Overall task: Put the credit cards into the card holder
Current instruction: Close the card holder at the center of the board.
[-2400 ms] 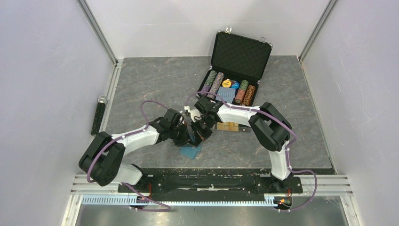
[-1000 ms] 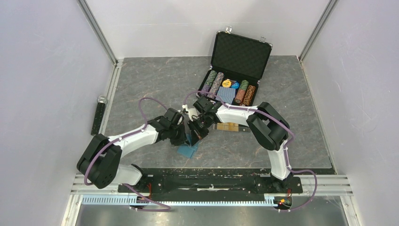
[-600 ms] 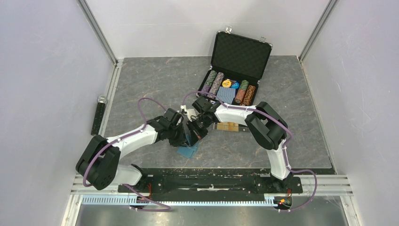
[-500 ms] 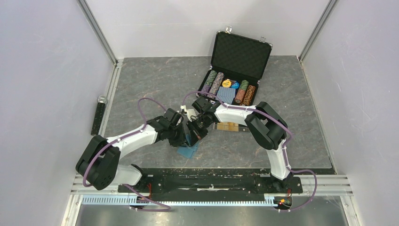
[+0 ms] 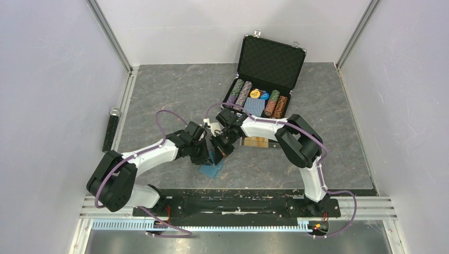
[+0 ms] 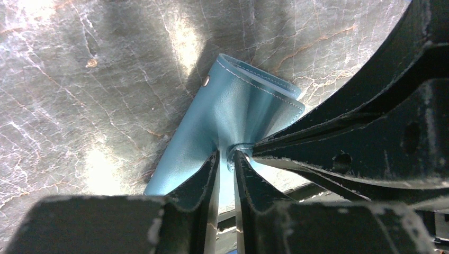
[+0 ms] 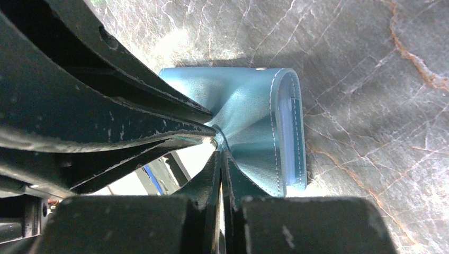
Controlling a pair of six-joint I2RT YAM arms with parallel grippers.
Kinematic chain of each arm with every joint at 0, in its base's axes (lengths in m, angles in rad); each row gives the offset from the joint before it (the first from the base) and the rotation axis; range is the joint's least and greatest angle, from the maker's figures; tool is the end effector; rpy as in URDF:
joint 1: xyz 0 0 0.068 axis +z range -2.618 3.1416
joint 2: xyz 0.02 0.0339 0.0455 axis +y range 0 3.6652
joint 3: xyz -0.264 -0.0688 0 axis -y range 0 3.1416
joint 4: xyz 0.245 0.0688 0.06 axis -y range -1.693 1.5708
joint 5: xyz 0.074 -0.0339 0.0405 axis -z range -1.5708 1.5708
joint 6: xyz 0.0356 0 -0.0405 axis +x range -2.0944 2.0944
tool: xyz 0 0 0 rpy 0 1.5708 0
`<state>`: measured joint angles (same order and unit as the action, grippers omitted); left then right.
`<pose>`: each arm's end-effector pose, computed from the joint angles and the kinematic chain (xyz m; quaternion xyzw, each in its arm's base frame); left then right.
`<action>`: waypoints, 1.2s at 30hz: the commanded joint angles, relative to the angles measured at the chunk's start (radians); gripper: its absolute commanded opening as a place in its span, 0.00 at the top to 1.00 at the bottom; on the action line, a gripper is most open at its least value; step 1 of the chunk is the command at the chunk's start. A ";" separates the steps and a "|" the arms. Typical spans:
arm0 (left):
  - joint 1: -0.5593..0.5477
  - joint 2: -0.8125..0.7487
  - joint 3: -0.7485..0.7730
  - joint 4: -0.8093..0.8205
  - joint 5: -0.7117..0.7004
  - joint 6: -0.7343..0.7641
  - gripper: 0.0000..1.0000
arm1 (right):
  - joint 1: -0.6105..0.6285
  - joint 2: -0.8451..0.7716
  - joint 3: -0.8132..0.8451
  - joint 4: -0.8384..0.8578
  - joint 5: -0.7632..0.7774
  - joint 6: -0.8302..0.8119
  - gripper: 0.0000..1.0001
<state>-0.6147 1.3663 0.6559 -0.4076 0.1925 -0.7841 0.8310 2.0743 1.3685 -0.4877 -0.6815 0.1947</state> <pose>0.1913 -0.1433 0.1597 -0.0606 0.9683 -0.2155 0.1107 0.2600 0.3181 0.1370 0.3491 -0.8597 -0.3728 0.0071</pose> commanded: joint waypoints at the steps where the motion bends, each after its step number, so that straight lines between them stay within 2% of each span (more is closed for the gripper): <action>1: -0.073 0.023 0.034 0.109 0.066 0.094 0.82 | 0.066 0.068 -0.012 -0.071 0.095 -0.039 1.00; 9: -0.106 -0.010 0.033 0.077 0.006 0.095 0.83 | 0.071 0.013 -0.048 -0.046 0.110 0.007 1.00; 19: -0.111 -0.035 0.033 0.066 -0.037 0.091 0.81 | 0.071 -0.089 -0.151 0.091 0.056 0.186 1.00; 27: -0.111 -0.052 0.036 0.067 -0.044 0.085 0.78 | 0.076 -0.073 -0.242 0.187 0.036 0.260 1.00; 36: -0.111 -0.140 0.080 0.011 -0.051 0.048 0.72 | 0.080 -0.022 -0.274 0.127 0.136 0.236 1.00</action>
<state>-0.7139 1.2846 0.6685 -0.4259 0.1184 -0.7605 0.8883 1.9720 1.1446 -0.2871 -0.6930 0.4644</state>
